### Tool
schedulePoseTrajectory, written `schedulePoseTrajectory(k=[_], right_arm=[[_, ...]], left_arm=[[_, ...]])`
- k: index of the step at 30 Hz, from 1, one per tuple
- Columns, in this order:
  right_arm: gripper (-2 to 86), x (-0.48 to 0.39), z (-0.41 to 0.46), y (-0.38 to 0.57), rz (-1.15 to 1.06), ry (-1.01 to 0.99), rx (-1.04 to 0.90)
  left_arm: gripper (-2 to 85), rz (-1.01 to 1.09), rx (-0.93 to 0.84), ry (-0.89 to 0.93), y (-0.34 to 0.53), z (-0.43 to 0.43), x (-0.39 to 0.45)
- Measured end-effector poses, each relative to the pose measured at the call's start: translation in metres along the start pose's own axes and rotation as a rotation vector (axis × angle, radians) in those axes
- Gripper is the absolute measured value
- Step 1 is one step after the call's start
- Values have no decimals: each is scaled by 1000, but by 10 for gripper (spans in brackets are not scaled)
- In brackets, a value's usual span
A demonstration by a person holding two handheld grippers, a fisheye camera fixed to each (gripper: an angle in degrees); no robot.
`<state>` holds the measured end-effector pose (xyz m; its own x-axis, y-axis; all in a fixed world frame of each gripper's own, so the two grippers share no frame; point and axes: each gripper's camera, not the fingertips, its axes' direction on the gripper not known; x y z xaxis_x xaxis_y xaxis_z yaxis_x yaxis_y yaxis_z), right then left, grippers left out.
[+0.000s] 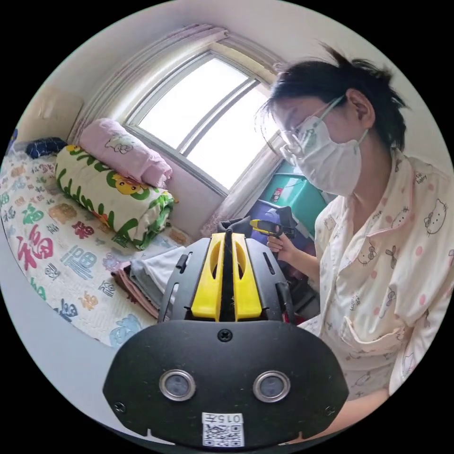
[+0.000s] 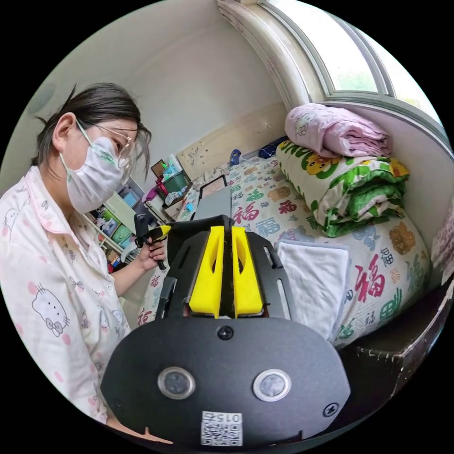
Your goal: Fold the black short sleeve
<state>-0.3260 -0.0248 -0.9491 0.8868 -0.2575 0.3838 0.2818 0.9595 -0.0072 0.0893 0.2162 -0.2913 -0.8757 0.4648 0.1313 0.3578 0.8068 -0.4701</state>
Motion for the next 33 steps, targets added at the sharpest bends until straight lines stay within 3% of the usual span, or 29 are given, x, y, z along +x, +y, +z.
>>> schedulePoseTrajectory(k=[3, 8, 13, 24, 33], right_arm=[[26, 59, 29, 0, 71, 135, -32], [33, 218, 171, 6, 256, 305, -157], [36, 287, 257, 15, 263, 405, -258], [29, 361, 332, 81, 205, 424, -264], [20, 368, 303, 143, 66, 149, -84]], left_arm=[[5, -86, -16, 0, 31, 75, -58], [6, -234, -174, -273, 89, 221, -204], [7, -341, -242, -400, 122, 281, -280], [7, -312, -290, -442, 147, 318, -285], [5, -205, -62, -310, 121, 255, -174]])
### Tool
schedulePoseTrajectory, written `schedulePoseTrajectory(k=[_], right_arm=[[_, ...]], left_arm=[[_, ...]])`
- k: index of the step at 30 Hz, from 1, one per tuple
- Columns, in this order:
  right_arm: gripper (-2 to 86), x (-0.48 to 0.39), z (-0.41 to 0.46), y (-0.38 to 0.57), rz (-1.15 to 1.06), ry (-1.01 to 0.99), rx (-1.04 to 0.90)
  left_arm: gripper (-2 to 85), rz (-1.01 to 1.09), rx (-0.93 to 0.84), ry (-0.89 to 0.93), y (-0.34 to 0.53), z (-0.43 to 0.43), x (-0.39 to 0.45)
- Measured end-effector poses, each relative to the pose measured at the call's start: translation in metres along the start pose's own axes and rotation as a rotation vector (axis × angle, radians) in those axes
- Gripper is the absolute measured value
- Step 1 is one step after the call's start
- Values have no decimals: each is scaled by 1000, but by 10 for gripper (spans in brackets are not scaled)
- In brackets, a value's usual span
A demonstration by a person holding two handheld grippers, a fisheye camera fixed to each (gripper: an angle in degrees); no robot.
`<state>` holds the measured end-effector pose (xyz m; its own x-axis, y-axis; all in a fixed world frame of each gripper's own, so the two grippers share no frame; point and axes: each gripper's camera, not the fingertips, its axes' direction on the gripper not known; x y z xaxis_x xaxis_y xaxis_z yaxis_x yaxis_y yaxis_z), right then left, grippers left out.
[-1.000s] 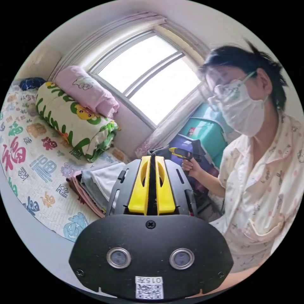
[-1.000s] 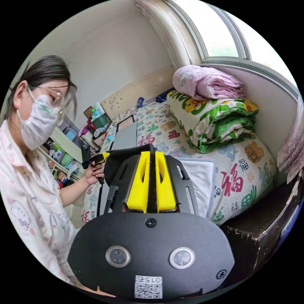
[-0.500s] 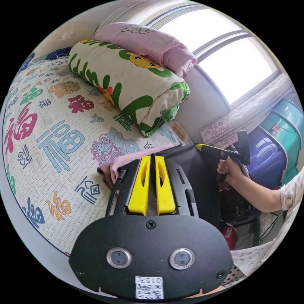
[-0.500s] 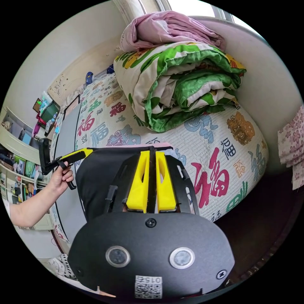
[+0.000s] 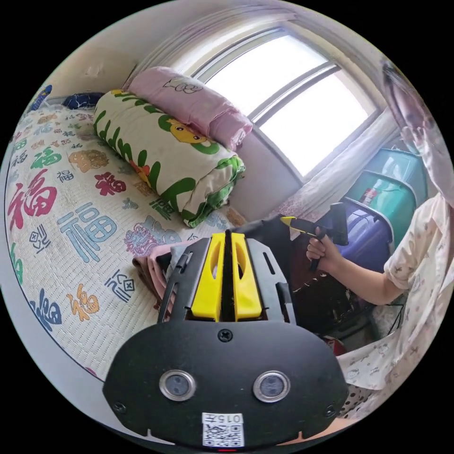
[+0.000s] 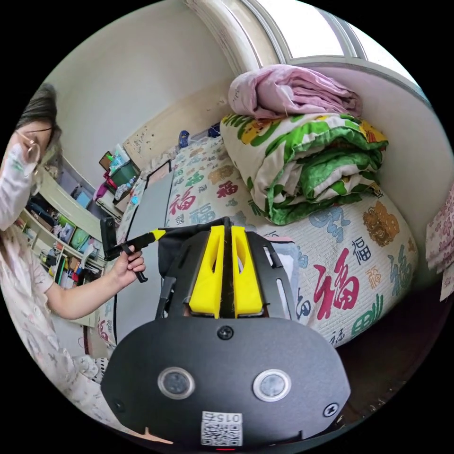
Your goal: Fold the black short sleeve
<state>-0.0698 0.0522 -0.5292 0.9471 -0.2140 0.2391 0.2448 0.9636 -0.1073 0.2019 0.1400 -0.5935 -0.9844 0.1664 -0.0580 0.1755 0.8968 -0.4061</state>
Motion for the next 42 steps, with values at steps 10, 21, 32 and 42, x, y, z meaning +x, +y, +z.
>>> schedulePoseTrajectory(k=[10, 21, 32, 42], right_arm=[[18, -53, 92, 67, -364, -404, -53], [16, -157, 332, 218, -738, -760, -403], [10, -278, 563, 507, -1069, -1067, -1010], [8, -272, 684, 746, -1399, -967, -1356]], left_arm=[[3, -6, 232, -130, 52, -254, 129], [3, -234, 403, -523, 179, -542, 290], [0, -802, 587, -850, 372, -699, 520], [0, -1195, 841, -893, 477, -693, 626]])
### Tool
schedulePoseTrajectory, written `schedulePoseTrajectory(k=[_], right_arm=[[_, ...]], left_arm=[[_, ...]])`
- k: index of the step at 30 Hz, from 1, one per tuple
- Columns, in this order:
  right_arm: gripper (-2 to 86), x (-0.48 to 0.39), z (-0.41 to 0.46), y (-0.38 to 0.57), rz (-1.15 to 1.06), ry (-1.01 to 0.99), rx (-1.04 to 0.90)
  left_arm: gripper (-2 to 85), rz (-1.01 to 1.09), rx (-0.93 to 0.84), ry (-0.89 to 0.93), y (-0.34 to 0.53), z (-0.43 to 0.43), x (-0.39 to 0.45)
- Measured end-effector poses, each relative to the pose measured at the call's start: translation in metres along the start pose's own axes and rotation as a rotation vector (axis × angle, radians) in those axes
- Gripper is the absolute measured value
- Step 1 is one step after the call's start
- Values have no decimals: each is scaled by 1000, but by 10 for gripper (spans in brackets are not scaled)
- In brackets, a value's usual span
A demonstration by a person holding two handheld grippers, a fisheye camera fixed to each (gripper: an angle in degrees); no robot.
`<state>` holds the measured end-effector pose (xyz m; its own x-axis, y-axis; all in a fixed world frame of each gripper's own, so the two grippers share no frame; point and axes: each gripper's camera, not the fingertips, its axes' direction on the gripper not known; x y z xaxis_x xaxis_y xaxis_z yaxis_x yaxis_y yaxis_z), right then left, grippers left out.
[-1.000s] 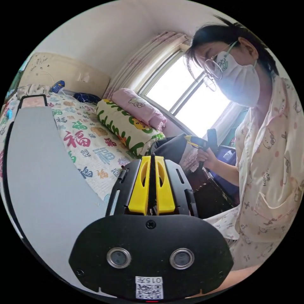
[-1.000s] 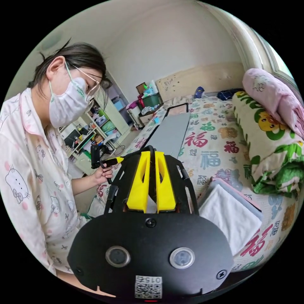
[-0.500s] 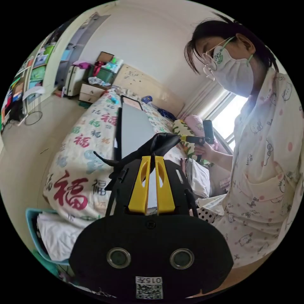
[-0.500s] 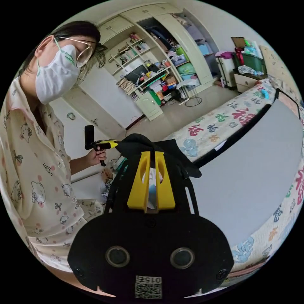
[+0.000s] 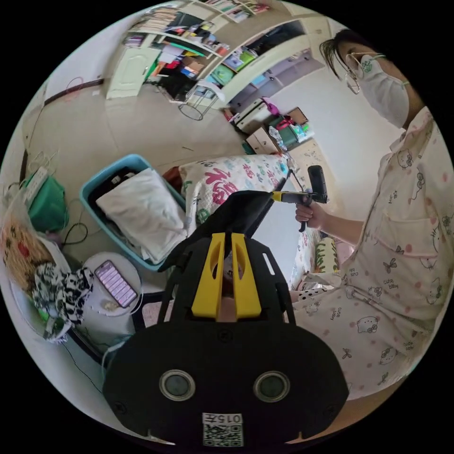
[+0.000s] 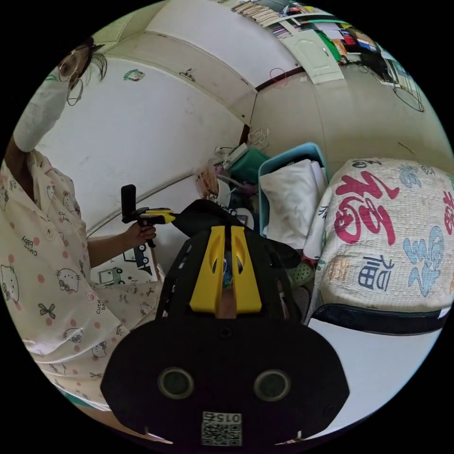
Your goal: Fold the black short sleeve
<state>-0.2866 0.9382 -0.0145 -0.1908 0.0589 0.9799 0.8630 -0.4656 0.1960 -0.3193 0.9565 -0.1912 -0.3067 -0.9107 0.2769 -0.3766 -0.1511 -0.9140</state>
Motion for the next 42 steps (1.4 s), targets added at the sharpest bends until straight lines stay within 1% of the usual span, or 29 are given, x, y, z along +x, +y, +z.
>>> schedulePoseTrajectory(k=[5, 9, 12, 14, 17, 19, 20, 21, 23, 24, 25, 26, 27, 28, 29, 30, 31, 32, 33, 34, 35, 36, 37, 38, 41, 42], right_arm=[[9, 52, 91, -13, -41, 42, -110], [9, 94, 143, -36, -71, 100, -122], [11, 141, 197, -79, -97, 193, -106], [15, 181, 244, -126, -83, 281, -98], [28, 222, 302, -182, -19, 406, -108], [48, 242, 335, -210, 31, 468, -196], [58, 246, 345, -225, 49, 505, -225], [61, 243, 345, -230, 50, 509, -207], [59, 219, 318, -240, 25, 423, -47], [58, 210, 308, -239, 2, 398, -10], [56, 190, 286, -236, -59, 373, 69], [52, 168, 259, -229, -132, 382, 147], [49, 157, 244, -224, -170, 400, 186], [41, 133, 212, -211, -233, 452, 270], [30, 111, 177, -194, -273, 502, 363], [24, 101, 159, -184, -298, 518, 406], [16, 81, 123, -161, -361, 542, 486], [15, 62, 87, -135, -418, 581, 563], [18, 54, 70, -122, -430, 613, 604], [25, 38, 38, -96, -433, 696, 677], [35, 23, 9, -72, -420, 800, 732], [40, 16, -4, -61, -413, 854, 752], [47, 2, -28, -39, -408, 961, 793], [53, -11, -51, -17, -389, 1063, 851], [78, -40, -109, 34, -317, 1260, 977], [84, -46, -123, 44, -299, 1278, 982]], left_arm=[[0, -119, 79, 5, 2, 6, -46], [1, -141, 159, -39, -20, 25, -91], [2, -146, 217, -123, -66, 50, -147], [4, -168, 252, -194, -110, 75, -199], [10, -201, 234, -293, -163, 112, -258], [18, -218, 198, -364, -188, 134, -285], [27, -251, 176, -397, -200, 146, -299], [32, -271, 177, -407, -204, 148, -305], [50, -303, 271, -439, -212, 140, -308], [50, -298, 301, -452, -213, 134, -303], [51, -255, 369, -491, -214, 121, -286], [52, -169, 438, -547, -215, 109, -260], [53, -127, 470, -576, -216, 104, -245], [55, -37, 535, -622, -216, 94, -214], [57, 69, 597, -655, -215, 86, -181], [57, 126, 629, -672, -214, 84, -165], [56, 221, 685, -697, -212, 84, -136], [55, 267, 731, -704, -210, 90, -116], [55, 286, 768, -711, -209, 96, -109], [56, 367, 840, -710, -206, 112, -99], [56, 434, 823, -658, -212, 129, -92], [56, 468, 791, -626, -217, 139, -89], [56, 533, 741, -578, -228, 157, -78], [56, 606, 727, -542, -236, 175, -61], [63, 808, 775, -465, -240, 219, -6], [70, 834, 780, -436, -239, 228, 5]])
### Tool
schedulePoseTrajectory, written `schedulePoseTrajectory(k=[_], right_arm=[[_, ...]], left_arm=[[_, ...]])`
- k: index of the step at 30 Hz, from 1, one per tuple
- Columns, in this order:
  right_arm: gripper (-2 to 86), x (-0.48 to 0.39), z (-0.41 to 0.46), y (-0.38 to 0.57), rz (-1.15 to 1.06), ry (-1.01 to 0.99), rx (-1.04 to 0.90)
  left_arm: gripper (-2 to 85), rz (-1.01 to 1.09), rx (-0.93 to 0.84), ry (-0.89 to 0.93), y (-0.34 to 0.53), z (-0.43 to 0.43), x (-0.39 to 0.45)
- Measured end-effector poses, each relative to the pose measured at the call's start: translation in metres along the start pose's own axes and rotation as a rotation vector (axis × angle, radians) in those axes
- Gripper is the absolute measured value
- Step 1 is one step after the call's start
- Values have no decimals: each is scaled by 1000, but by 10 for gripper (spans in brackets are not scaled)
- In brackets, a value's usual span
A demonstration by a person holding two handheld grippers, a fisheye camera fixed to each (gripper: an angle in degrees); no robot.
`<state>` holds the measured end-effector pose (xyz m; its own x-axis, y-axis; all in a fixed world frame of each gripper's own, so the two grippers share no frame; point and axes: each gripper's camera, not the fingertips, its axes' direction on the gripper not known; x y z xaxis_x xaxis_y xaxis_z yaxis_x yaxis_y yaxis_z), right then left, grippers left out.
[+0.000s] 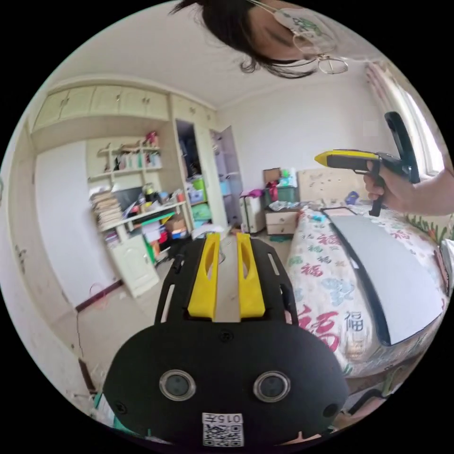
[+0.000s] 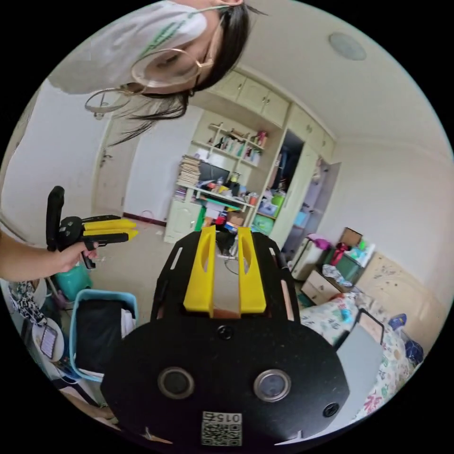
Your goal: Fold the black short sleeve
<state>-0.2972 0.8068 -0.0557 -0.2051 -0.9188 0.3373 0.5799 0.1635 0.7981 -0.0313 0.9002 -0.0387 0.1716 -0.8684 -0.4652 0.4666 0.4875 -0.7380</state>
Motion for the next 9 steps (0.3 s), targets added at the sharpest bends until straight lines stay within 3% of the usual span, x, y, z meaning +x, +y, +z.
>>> schedulePoseTrajectory(k=[4, 9], right_arm=[[104, 94, -63, -15, 144, 116, -155], [93, 221, -166, -25, 516, 175, -350]], left_arm=[[95, -5, 77, 238, -17, 30, 104], [99, -9, -6, 543, -4, 39, 258]])
